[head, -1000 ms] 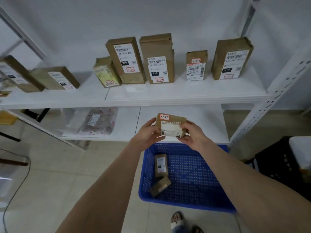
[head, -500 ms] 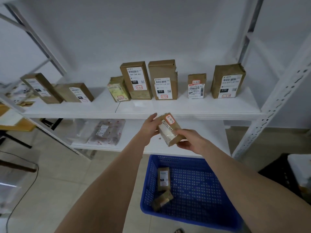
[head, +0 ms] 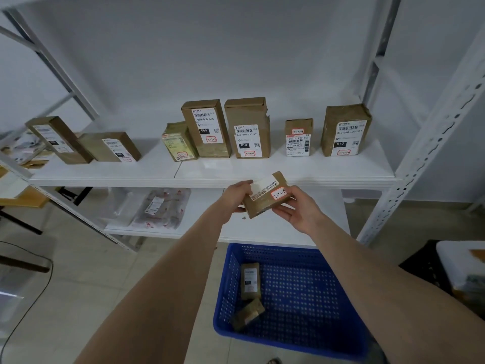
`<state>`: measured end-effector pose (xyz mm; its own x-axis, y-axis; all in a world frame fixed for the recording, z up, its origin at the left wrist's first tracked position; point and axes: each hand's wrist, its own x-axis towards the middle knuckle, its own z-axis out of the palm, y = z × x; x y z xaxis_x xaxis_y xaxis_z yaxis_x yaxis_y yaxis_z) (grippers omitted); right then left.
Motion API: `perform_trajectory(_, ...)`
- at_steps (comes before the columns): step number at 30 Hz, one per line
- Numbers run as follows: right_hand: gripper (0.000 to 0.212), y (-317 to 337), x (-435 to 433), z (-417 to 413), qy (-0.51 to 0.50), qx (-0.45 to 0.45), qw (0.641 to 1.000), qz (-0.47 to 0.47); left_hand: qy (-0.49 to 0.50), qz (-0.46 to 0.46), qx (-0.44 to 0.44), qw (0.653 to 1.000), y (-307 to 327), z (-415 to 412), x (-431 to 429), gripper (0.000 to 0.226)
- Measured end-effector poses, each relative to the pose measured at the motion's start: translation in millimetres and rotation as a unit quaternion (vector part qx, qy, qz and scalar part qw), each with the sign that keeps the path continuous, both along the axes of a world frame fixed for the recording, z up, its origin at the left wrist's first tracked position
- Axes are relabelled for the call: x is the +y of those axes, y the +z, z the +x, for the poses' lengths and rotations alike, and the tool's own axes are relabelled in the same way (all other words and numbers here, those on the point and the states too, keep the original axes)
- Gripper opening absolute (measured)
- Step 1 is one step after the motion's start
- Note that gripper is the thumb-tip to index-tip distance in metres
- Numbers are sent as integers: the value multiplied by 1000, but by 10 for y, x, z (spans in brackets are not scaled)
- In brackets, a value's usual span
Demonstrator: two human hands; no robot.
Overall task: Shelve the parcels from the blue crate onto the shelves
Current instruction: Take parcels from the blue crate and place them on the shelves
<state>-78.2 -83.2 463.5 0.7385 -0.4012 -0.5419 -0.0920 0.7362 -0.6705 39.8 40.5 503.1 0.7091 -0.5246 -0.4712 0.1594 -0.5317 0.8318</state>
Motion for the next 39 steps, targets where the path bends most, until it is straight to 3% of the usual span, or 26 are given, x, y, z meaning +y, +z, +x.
perform_trajectory(2, 13, 25, 21, -10, -11, -5, 1000, 11, 45, -17, 13, 999, -6, -17, -21, 39)
perform_trajectory(7, 10, 94, 65, -43, -43, -7, 999, 25, 46, 4, 28, 999, 10, -104, -9, 32)
perform_trajectory(13, 12, 100, 94, -25, -25, 56, 996, -64, 63, -5, -11, 998, 61, -128, 25, 34)
perform_trajectory(17, 40, 115, 170, 41, 0, 77, 987, -144, 61, -11, -38, 997, 61, -132, 110, 31)
perform_trajectory(22, 44, 199, 349, 100, -5, 67, 982, -178, 56, -12, -56, 997, 22, -81, 271, 29)
perform_trajectory(30, 42, 175, 818, 483, -14, 77, 980, -185, 56, 58, -130, 988, -160, 435, 748, 29)
perform_trajectory(35, 38, 152, 1298, 926, -42, 91, 971, -215, 43, 52, -145, 987, -313, 940, 1204, 18)
perform_trajectory(39, 37, 96, 1746, 1326, -62, 109, 968, -219, 30, 35, -133, 990, -315, 1353, 1615, 26)
